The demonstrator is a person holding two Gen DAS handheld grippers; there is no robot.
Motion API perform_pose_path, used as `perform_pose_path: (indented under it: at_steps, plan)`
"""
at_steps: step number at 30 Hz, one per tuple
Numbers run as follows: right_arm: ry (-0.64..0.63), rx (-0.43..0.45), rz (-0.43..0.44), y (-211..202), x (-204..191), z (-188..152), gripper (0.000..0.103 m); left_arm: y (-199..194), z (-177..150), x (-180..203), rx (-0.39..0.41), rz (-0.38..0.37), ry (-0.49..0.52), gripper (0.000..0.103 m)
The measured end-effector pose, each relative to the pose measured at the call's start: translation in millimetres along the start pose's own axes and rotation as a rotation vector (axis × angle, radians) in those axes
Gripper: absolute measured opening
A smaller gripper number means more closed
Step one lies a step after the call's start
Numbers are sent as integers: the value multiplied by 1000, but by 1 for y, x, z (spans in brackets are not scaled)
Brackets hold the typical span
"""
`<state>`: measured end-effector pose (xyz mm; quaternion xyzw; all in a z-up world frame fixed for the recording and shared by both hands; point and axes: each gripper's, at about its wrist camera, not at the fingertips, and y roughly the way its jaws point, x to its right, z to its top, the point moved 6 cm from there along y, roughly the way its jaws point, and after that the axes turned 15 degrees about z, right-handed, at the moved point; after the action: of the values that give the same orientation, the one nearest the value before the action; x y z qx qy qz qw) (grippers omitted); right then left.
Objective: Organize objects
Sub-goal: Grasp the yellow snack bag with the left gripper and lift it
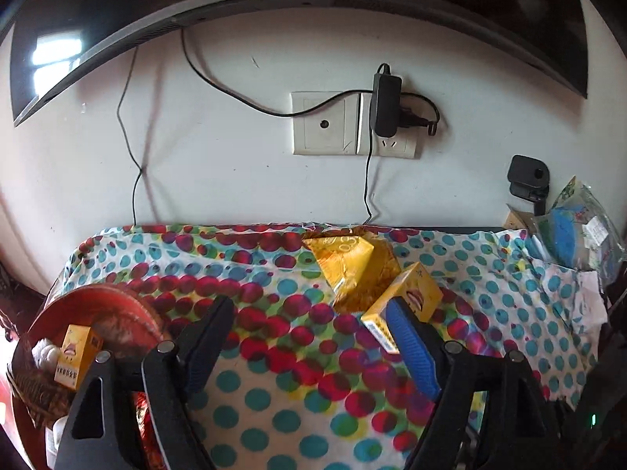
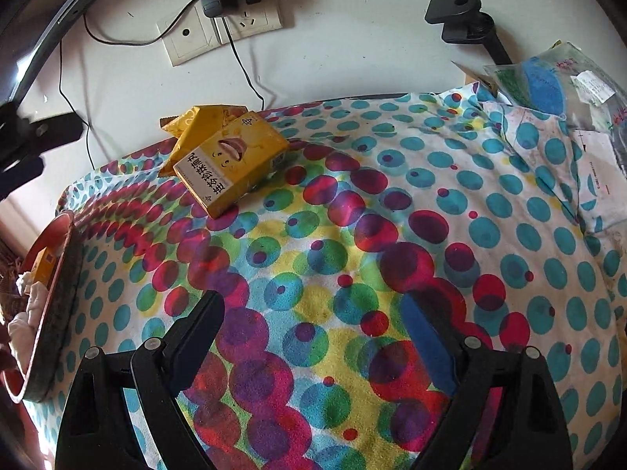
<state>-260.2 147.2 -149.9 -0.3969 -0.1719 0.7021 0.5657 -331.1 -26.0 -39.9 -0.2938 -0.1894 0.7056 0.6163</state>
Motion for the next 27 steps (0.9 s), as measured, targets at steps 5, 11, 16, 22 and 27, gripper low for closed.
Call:
perform_pose_path:
  at_steps: [5,11,16,22,27]
  plan:
    - [-16,-18,-7,3,-1,-1,95,53,20,57,-83,26,29,84]
    - [17,7,47,-1,2,0,95,126,23,104,-226,95,102,85]
    - [30,15,70,-2,2,1,96,163,18,110,-288,151,126,87]
    - [37,18,80,-3,-1,3,97,182,6,108,-290,190,135,87]
    - [34,15,77,-2,-4,4,97,176,9,102,-267,182,142,72]
